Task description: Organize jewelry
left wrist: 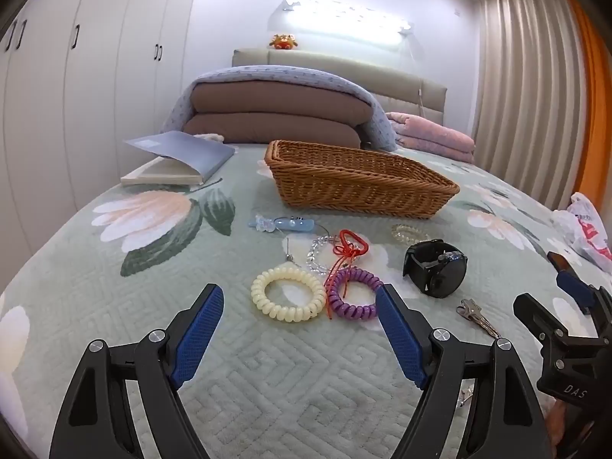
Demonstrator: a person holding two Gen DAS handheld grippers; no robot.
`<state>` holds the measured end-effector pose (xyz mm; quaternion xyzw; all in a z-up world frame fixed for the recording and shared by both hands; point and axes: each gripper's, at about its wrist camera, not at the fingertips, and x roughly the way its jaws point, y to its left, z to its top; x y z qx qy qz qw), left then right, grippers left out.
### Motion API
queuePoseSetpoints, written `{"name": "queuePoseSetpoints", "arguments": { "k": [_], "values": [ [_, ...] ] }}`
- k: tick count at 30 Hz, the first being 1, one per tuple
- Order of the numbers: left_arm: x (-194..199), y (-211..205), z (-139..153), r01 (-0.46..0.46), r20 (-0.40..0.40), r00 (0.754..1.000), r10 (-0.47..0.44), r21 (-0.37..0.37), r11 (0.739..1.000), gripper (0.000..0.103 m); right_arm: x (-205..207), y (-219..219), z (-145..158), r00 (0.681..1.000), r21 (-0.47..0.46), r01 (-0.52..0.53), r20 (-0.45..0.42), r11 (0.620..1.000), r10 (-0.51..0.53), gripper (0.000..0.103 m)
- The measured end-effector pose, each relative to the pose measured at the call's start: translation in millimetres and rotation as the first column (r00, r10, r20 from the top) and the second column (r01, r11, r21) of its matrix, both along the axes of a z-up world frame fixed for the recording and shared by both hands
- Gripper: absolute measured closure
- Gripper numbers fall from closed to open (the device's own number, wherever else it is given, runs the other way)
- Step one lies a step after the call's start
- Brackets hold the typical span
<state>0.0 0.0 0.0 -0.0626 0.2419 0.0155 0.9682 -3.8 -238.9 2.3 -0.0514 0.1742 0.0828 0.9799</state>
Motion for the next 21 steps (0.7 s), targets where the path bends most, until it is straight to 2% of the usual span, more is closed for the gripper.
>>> {"name": "queuePoseSetpoints", "arguments": {
  "k": [21],
  "values": [
    [-0.1, 1.1, 0.6, 0.0, -0.001, 1.0, 0.0, 0.001, 1.0, 0.02, -0.8, -0.4, -0.2, 1.0, 0.0, -0.001, -0.001, 1.0, 0.001, 0.0]
  ]
}}
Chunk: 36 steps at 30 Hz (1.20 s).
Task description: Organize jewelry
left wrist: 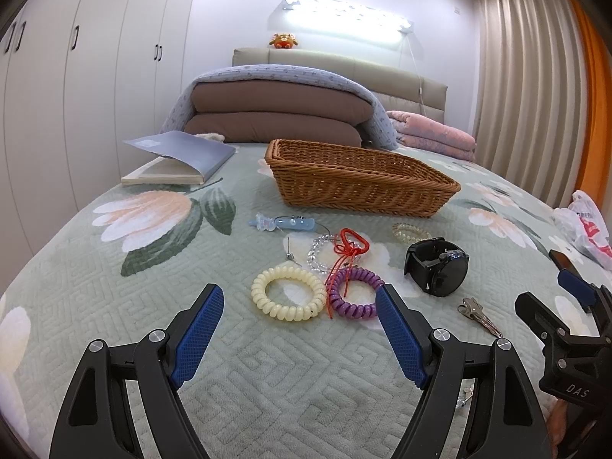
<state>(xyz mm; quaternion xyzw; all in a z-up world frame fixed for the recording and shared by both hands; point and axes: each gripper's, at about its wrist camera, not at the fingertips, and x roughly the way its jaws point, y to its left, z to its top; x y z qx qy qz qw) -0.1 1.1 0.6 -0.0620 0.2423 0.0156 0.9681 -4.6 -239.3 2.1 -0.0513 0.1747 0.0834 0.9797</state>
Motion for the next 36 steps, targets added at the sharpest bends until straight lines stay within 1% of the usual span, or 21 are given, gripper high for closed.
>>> {"name": "queuePoseSetpoints", "arguments": {
  "k": [23, 29, 31, 32, 33, 34, 36],
  "values": [
    [0.1, 0.5, 2.4, 0.004, 0.002, 1.0, -0.004, 0.002, 1.0, 0.02, -0.3, -0.8, 0.6, 1.0, 0.002, -0.003, 0.0, 1.0, 0.003, 0.0],
    [-6.0, -2.6, 5.4, 0.067, 0.009, 0.998, -0.067, -0.012, 0.998, 0.02, -6.4, -2.5, 3.7, 0.999, -0.005, -0.046, -0.01, 0.999, 0.046, 0.0],
    [-8.9, -5.2, 0.9, 0.114, -0.019, 0.993, -0.115, -0.033, 0.993, 0.02, -8.6, -6.2, 4.1, 0.996, 0.019, -0.08, -0.027, 0.997, 0.081, 0.004],
    [-11.9, -7.5, -1.2, 0.132, 0.021, 0.991, -0.131, -0.05, 0.99, 0.02, -8.6, -7.5, 3.4, 0.994, 0.031, -0.096, -0.041, 0.995, 0.097, 0.006],
    [-13.9, -10.0, -3.8, 0.151, 0.008, 0.989, -0.151, -0.053, 0.987, 0.02, -7.9, -8.0, 2.1, 0.992, 0.039, -0.108, -0.059, 0.993, 0.11, 0.011],
    [-16.5, -13.5, -5.1, 0.163, 0.042, 0.986, -0.161, -0.05, 0.985, 0.021, -5.4, -7.7, 0.8, 0.99, 0.037, -0.113, -0.079, 0.993, 0.115, 0.014],
    [-19.4, -19.4, -3.8, 0.184, 0.023, 0.983, -0.184, -0.025, 0.983, 0.021, -0.8, -3.9, -1.3, 0.985, 0.029, -0.126, -0.114, 0.992, 0.129, 0.017]
  ]
}}
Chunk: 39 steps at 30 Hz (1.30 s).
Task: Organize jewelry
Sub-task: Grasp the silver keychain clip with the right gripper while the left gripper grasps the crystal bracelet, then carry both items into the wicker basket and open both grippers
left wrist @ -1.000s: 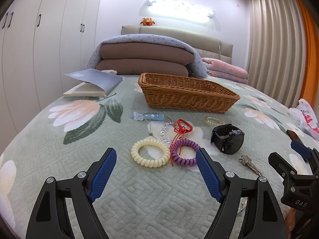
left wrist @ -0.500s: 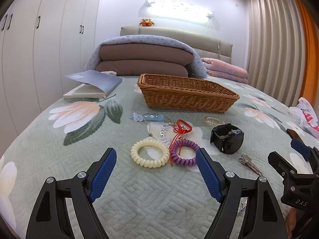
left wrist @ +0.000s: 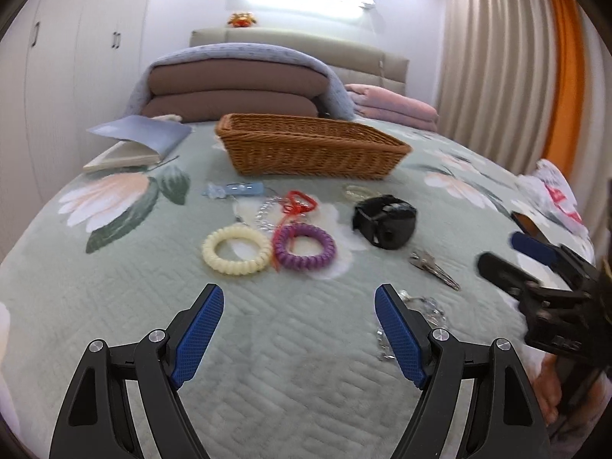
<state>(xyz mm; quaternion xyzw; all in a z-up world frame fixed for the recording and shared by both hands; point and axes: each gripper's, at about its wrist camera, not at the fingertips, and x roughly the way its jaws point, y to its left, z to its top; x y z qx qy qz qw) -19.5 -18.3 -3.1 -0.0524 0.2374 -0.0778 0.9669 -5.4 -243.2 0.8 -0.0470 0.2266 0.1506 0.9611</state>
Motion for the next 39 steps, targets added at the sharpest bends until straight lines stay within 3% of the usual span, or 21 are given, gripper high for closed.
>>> {"name": "queuePoseSetpoints", "arguments": {
  "k": [2, 4, 6, 10, 15, 23, 28, 31, 36, 38, 39],
  "values": [
    [-1.2, -3.8, 3.6, 0.035, -0.026, 0.999, -0.035, 0.008, 0.999, 0.021, 3.4, 3.2, 0.5, 0.999, 0.0, -0.029, -0.023, 1.0, 0.029, 0.03],
    [0.6, -4.4, 5.2, 0.063, -0.073, 0.995, -0.062, 0.005, 0.998, 0.021, 8.7, 7.0, 1.4, 0.997, -0.013, -0.046, -0.055, 0.999, 0.045, 0.049],
    [2.0, -7.2, 4.2, 0.094, -0.082, 0.992, -0.094, -0.005, 0.996, 0.022, 16.3, 10.6, 0.7, 0.994, -0.02, -0.064, -0.089, 0.998, 0.062, 0.053],
    [4.8, -15.2, 1.1, 0.147, -0.127, 0.98, -0.151, -0.04, 0.988, 0.041, 29.2, 13.7, -3.2, 0.984, -0.007, -0.098, -0.15, 0.995, 0.096, 0.056],
    [11.6, -27.8, -6.0, 0.192, -0.197, 0.961, -0.195, -0.036, 0.981, 0.042, 41.5, 18.8, -6.5, 0.971, 0.004, -0.133, -0.2, 0.991, 0.131, 0.069],
    [14.5, -40.5, -12.8, 0.186, -0.245, 0.954, -0.171, 0.041, 0.982, 0.056, 53.6, 31.4, -15.7, 0.956, -0.011, -0.168, -0.246, 0.986, 0.16, 0.07],
    [17.0, -29.9, -12.7, 0.14, -0.247, 0.961, -0.122, 0.056, 0.989, 0.087, 56.6, 23.5, -15.5, 0.957, 0.02, -0.14, -0.252, 0.99, 0.14, 0.071],
    [19.6, -20.6, -12.6, 0.14, -0.255, 0.958, -0.132, 0.013, 0.99, 0.088, 59.7, 21.2, -15.6, 0.955, 0.032, -0.133, -0.264, 0.991, 0.136, 0.071],
    [18.4, -33.2, -13.8, 0.141, -0.242, 0.964, -0.115, 0.094, 0.986, 0.086, 60.1, 30.8, -15.9, 0.959, -0.02, -0.125, -0.259, 0.992, 0.116, 0.071],
    [18.0, -35.8, -14.3, 0.14, -0.237, 0.965, -0.11, 0.11, 0.984, 0.086, 60.0, 32.9, -15.9, 0.96, -0.028, -0.126, -0.253, 0.992, 0.115, 0.076],
    [18.1, -35.7, -14.5, 0.139, -0.234, 0.966, -0.11, 0.109, 0.984, 0.086, 59.8, 32.8, -16.2, 0.959, -0.022, -0.136, -0.254, 0.99, 0.126, 0.083]
  ]
}}
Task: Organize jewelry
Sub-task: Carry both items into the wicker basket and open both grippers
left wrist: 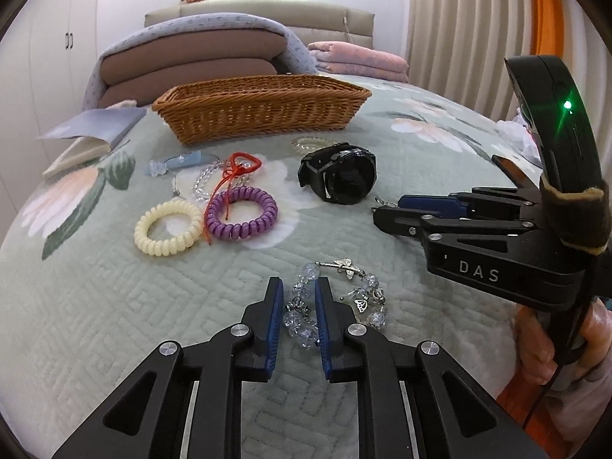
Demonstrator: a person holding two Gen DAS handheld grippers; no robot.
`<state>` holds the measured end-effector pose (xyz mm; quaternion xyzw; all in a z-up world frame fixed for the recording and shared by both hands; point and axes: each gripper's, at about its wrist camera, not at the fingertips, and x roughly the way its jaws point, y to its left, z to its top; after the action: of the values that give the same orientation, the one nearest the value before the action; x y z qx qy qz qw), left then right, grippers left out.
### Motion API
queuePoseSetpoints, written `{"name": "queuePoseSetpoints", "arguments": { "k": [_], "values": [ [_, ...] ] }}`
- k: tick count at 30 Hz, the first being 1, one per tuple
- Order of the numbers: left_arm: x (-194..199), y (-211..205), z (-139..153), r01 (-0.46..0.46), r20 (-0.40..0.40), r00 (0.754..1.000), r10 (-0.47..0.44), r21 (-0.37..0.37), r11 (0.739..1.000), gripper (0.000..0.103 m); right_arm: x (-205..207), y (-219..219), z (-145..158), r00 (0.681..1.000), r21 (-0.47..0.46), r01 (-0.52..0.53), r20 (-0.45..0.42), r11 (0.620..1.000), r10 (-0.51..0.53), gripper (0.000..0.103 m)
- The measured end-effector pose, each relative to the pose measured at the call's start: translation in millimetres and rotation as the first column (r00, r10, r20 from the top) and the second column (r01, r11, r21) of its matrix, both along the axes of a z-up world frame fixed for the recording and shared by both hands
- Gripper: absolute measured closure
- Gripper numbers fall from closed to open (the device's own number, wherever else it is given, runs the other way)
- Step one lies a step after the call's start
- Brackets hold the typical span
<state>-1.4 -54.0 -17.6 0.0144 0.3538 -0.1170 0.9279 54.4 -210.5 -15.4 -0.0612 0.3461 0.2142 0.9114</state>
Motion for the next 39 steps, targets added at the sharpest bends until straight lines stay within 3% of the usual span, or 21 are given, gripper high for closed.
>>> {"name": "queuePoseSetpoints", "arguments": {
  "k": [3, 12, 18, 23, 28, 32, 39],
  "values": [
    [-0.4, 1.0, 0.3, 0.006, 0.003, 1.0, -0.006, -0.019, 1.0, 0.094, -3.7, -0.9, 0.4, 1.0, 0.005, -0.009, 0.014, 1.0, 0.009, 0.083],
    [-6.4, 15.8, 17.0, 0.027, 0.059, 0.998, -0.018, -0.166, 0.986, 0.095, -13.4, -18.7, 13.4, 0.999, 0.111, -0.026, 0.031, 0.993, 0.023, 0.083],
    [-6.7, 16.6, 46.3, 0.057, 0.132, 0.991, -0.032, -0.185, 0.981, 0.095, -15.9, -20.6, 31.7, 0.998, 0.12, -0.029, 0.065, 0.992, 0.021, 0.083],
    [6.8, 18.4, 79.2, 0.065, 0.21, 0.977, -0.03, -0.161, 0.985, 0.095, -2.6, -17.5, 65.0, 0.99, 0.106, -0.024, 0.143, 0.994, 0.009, 0.083],
    [46.2, 24.7, 114.5, 0.057, 0.273, 0.962, -0.011, -0.161, 0.985, 0.095, 35.7, -13.7, 105.6, 0.971, 0.101, 0.008, 0.238, 0.995, -0.032, 0.083],
    [103.8, 33.1, 134.3, 0.028, 0.283, 0.959, 0.026, -0.185, 0.982, 0.095, 87.1, -8.9, 129.8, 0.961, 0.114, 0.035, 0.27, 0.993, -0.065, 0.083],
    [201.6, 47.0, 125.7, -0.027, 0.225, 0.971, 0.086, -0.255, 0.967, 0.095, 182.0, 4.9, 119.0, 0.972, 0.113, 0.091, 0.208, 0.989, -0.113, 0.083]
  ]
}}
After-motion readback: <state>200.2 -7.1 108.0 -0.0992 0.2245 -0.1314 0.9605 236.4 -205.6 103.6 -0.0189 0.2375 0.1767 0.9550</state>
